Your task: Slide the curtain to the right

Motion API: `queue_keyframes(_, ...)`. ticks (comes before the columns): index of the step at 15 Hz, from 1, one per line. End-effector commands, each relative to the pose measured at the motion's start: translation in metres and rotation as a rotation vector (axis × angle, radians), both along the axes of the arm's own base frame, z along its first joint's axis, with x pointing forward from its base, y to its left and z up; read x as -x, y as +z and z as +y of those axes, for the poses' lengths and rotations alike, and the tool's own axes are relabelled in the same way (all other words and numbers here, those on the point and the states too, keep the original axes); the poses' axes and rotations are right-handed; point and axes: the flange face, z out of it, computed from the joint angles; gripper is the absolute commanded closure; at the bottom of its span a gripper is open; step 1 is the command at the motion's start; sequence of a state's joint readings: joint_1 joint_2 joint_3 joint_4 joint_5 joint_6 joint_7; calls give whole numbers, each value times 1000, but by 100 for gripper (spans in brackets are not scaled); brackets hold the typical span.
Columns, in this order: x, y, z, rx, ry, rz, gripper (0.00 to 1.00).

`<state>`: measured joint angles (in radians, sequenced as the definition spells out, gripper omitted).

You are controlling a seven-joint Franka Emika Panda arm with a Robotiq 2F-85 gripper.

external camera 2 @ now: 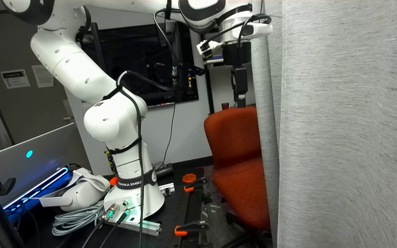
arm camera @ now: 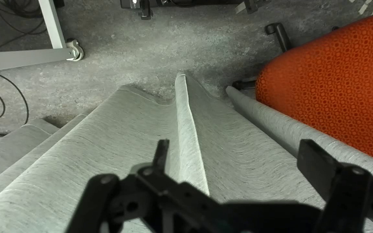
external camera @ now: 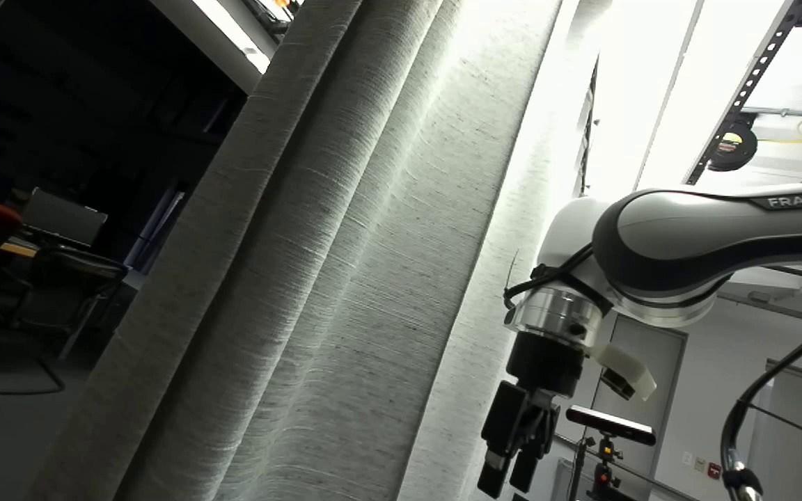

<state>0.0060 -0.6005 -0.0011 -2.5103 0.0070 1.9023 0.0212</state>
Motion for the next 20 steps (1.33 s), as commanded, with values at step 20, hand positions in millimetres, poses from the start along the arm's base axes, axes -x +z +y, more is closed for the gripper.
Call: queue_keyframes(20, 2, -2, 42, 34, 253, -21, 4)
